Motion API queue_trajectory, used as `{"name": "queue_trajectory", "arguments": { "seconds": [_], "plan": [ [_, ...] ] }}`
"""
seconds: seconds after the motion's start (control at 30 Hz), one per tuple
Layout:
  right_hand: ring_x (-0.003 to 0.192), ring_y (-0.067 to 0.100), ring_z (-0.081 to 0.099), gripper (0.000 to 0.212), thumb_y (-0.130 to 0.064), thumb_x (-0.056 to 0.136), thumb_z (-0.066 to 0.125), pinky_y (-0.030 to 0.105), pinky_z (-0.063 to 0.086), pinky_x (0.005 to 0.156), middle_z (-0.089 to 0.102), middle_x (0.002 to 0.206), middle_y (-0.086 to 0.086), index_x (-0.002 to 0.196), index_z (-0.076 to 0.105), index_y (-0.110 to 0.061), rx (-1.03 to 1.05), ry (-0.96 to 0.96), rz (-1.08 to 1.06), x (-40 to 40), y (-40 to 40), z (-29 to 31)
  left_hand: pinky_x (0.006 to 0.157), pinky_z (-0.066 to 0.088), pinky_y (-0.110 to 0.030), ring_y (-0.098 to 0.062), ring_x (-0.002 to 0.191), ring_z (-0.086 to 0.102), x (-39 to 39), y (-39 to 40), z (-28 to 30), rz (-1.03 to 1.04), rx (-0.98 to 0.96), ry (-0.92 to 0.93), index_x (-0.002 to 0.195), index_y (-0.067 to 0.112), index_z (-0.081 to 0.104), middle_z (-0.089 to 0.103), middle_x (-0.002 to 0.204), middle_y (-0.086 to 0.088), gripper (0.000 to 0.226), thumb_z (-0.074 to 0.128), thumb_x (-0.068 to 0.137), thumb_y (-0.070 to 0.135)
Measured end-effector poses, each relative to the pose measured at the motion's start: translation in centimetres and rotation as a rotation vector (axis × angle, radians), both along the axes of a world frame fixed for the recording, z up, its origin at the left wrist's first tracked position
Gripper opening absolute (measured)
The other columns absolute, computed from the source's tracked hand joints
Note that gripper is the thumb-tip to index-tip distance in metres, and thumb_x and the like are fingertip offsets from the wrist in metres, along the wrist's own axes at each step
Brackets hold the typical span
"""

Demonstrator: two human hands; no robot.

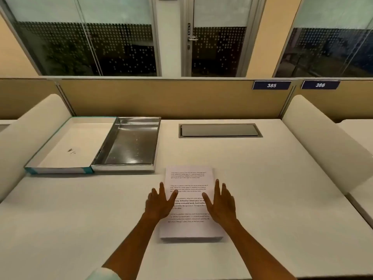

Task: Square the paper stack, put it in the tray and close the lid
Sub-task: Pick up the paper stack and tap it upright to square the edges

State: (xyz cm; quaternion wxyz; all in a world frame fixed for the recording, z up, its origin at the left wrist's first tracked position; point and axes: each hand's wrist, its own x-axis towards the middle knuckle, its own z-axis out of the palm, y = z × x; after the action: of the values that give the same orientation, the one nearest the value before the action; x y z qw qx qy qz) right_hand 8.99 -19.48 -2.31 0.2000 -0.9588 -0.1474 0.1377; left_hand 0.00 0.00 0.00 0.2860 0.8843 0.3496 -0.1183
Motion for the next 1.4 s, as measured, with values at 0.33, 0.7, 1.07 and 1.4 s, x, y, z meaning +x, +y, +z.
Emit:
{"name": "queue_trajectory", "arguments": {
  "seconds": [0.33, 0.7, 1.07, 1.4],
  "plan": [
    [0.134, 0.031, 0.034, 0.077, -0.059, 0.094, 0.029, 0.045, 0.036, 0.108, 0.036, 0.149, 0.011, 0.153, 0.002, -0.02, 0.092, 0.09, -0.12, 0.4, 2.3, -1.7, 0.108, 0.04, -0.048, -0.036, 0.127, 0.045, 1.9, -2.8, -0.8, 0.183, -0.107, -0.11, 0.148, 0.013, 0.02, 0.047, 0.138, -0.021, 0.073, 0.041, 0.093, 0.056],
    [0.111, 0.035, 0.059, 0.057, -0.048, 0.094, 0.044, 0.036, 0.048, 0.086, 0.06, 0.122, 0.019, 0.124, 0.05, 0.0, 0.264, 0.327, -0.505, 4.9, 3.1, -0.2, 0.094, 0.051, -0.045, -0.032, 0.107, 0.059, 4.1, 1.5, -0.1, 0.56, -0.581, -0.14, 0.13, 0.003, 0.042, 0.058, 0.125, -0.019, 0.072, 0.067, 0.08, 0.049],
    [0.105, 0.032, 0.059, 0.056, -0.046, 0.093, 0.043, 0.036, 0.046, 0.081, 0.06, 0.117, 0.016, 0.127, 0.049, -0.001, 0.301, 0.489, -0.59, 6.6, 3.9, 0.5, 0.08, 0.059, -0.049, -0.036, 0.093, 0.069, 4.5, 2.3, 0.3, 0.57, -0.781, -0.18, 0.119, 0.002, 0.053, 0.068, 0.11, -0.021, 0.054, 0.074, 0.078, 0.029],
    [0.083, 0.026, 0.057, 0.045, -0.047, 0.088, 0.047, 0.034, 0.05, 0.076, 0.056, 0.081, 0.003, 0.106, 0.058, -0.007, 0.332, 0.452, -0.612, 6.0, 4.1, 0.7, 0.076, 0.058, -0.039, -0.03, 0.086, 0.067, 4.0, 1.0, 0.5, 0.494, -0.518, -0.23, 0.1, 0.008, 0.052, 0.067, 0.11, -0.018, 0.025, 0.068, 0.083, 0.018]
  ]
}}
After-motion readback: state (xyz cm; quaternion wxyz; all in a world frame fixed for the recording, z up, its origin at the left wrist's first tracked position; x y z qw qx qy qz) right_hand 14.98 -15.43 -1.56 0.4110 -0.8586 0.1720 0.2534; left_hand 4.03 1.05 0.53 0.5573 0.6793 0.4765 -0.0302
